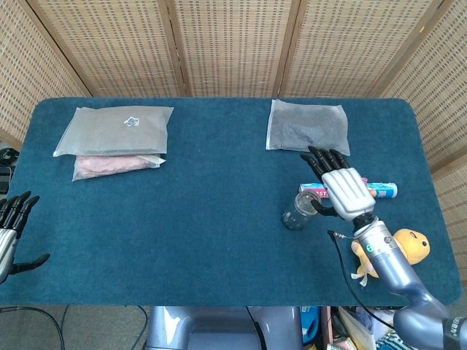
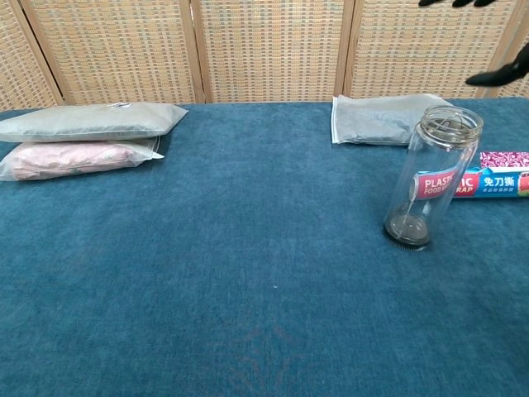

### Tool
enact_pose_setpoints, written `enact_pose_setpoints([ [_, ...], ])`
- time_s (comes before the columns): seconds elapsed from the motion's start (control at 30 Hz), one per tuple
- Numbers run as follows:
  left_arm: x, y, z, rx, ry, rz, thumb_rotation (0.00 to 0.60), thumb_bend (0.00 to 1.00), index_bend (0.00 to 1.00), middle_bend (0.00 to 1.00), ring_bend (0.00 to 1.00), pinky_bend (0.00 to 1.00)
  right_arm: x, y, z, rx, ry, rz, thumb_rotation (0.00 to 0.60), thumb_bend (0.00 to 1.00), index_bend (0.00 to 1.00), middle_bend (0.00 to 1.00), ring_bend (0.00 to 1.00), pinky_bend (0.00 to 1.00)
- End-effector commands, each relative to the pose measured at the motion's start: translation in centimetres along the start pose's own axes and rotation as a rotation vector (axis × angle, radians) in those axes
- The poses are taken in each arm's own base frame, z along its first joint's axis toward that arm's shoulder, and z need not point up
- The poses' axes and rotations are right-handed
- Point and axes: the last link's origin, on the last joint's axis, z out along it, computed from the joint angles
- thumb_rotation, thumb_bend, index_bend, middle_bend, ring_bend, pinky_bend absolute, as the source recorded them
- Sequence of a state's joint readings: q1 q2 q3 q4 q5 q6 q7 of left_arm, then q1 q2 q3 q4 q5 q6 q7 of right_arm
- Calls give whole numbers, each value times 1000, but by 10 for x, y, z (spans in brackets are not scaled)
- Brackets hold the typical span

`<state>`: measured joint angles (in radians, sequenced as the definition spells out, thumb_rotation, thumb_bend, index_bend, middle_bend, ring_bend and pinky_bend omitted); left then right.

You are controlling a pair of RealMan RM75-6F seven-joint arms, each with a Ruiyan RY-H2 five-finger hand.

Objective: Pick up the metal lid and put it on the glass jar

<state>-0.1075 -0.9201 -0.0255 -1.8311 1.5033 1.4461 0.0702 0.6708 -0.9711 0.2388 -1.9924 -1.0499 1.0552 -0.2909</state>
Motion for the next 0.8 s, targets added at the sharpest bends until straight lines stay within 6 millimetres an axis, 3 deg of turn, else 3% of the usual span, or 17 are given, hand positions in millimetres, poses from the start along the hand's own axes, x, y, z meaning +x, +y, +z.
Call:
enact_pose_setpoints([
  [0.03,1,-1,0,2,2,-1,600,71,0,0,0,0,14,2,-12,12,43,15,600,393,0,0,0,0],
  [0.1,2,-1,-1,3,5,-4,600,71,0,0,0,0,19,8,-25,13,73,8,600,212,0,0,0,0],
  [0.2,3,-2,-2,2,9,-8,600,71,0,0,0,0,20,19,-48,8,126,-8,600,15,0,0,0,0],
  [0.33,2,-1,-3,-4,9,-13,600,71,0,0,0,0,8,37,-82,0,189,-42,600,0,0,0,0,0],
  [0.47,3,0,-5,-10,13,-15,600,71,0,0,0,0,-21,56,-123,-22,217,-58,600,0,0,0,0,0],
  [0.67,1,1,-4,-19,11,-10,600,71,0,0,0,0,-52,73,-156,-83,234,-111,600,0,0,0,0,0],
  [0.8,0,2,-5,-23,9,-4,600,70,0,0,0,0,-65,79,-167,-110,236,-152,600,0,0,0,0,0],
])
